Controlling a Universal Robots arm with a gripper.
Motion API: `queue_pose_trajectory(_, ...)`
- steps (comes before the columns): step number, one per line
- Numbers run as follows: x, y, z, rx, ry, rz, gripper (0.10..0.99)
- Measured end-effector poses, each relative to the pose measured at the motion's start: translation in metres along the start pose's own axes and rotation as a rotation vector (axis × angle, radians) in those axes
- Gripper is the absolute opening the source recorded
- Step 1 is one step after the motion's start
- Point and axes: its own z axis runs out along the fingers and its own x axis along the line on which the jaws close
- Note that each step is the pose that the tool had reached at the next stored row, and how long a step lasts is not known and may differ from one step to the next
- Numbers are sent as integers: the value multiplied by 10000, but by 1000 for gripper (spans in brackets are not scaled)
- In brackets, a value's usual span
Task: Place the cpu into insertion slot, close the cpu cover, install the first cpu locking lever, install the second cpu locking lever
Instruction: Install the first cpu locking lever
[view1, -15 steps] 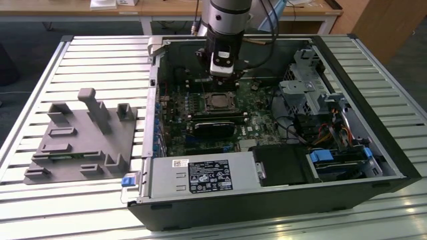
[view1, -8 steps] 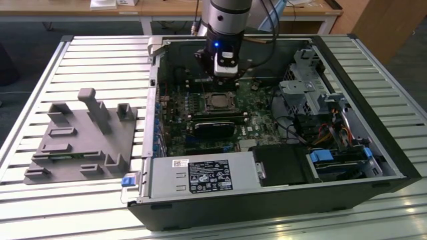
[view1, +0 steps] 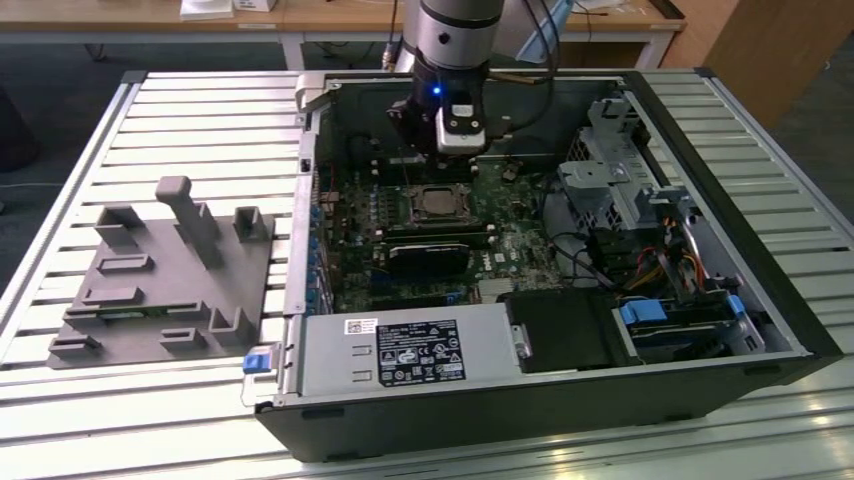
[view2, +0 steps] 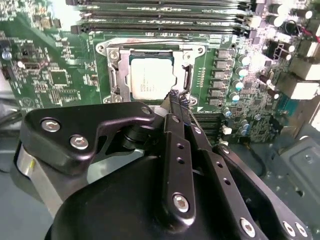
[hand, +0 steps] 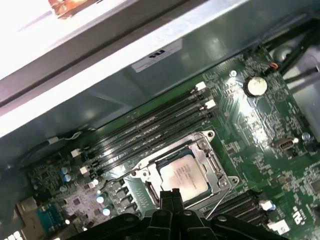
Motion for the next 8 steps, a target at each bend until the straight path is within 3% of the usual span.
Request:
queue_pose_trajectory(5,0,0,1,-95,-136,-540,122)
queue_pose_trajectory(8,0,0,0,-82,-142,-1039,122)
